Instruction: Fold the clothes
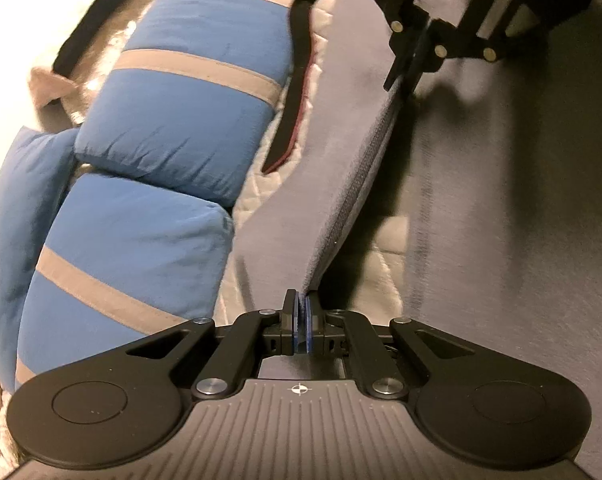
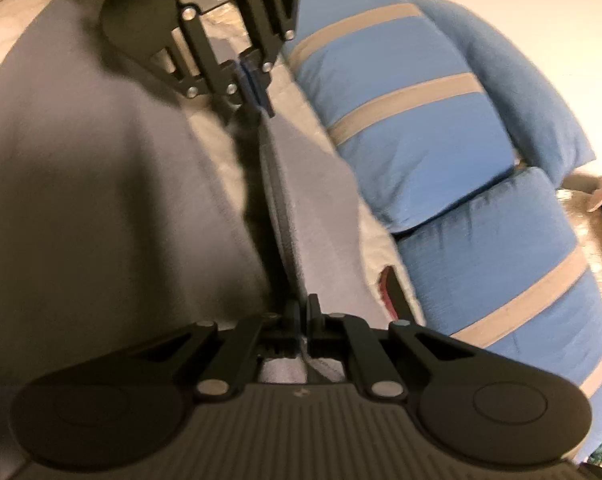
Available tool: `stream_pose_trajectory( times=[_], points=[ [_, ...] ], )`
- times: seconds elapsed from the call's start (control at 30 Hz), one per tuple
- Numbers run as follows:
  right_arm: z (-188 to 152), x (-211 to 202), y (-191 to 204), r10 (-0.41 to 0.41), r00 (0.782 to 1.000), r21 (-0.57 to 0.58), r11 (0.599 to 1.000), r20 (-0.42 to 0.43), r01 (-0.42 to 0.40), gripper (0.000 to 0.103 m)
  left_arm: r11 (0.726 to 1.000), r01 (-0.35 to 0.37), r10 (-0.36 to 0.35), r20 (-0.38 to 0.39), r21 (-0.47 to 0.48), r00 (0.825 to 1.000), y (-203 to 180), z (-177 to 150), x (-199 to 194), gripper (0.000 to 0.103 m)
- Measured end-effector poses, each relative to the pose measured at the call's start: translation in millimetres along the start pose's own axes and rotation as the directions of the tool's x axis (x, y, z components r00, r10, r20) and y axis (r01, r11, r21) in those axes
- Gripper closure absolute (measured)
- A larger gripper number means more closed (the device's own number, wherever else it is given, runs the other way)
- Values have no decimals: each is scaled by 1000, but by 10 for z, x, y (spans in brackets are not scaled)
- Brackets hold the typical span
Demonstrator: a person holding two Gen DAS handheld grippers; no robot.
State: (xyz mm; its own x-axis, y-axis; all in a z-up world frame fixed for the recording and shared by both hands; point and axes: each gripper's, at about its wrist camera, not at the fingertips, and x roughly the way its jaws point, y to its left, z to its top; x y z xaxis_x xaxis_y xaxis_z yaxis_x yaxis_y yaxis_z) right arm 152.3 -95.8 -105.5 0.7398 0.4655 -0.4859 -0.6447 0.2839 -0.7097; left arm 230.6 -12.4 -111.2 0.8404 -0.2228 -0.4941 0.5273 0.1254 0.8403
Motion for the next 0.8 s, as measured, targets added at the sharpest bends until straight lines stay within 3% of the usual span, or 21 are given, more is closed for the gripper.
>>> stream_pose_trajectory(
  times=[0.17, 0.23, 0.8],
  points=[
    [1, 29, -15, 1, 1000, 17, 1000, -7, 0, 99, 1000, 12, -12, -6, -28, 1000, -16, -11, 7, 99],
    [18, 39, -10, -7, 1000, 15, 1000, -1, 7, 88, 999, 9, -9, -4, -37, 1000, -4, -18, -6, 99],
    [290, 176, 88, -43, 997, 10, 999, 71, 42, 87, 998, -4, 4, 6, -58, 1000, 61, -18, -48, 99]
  ],
)
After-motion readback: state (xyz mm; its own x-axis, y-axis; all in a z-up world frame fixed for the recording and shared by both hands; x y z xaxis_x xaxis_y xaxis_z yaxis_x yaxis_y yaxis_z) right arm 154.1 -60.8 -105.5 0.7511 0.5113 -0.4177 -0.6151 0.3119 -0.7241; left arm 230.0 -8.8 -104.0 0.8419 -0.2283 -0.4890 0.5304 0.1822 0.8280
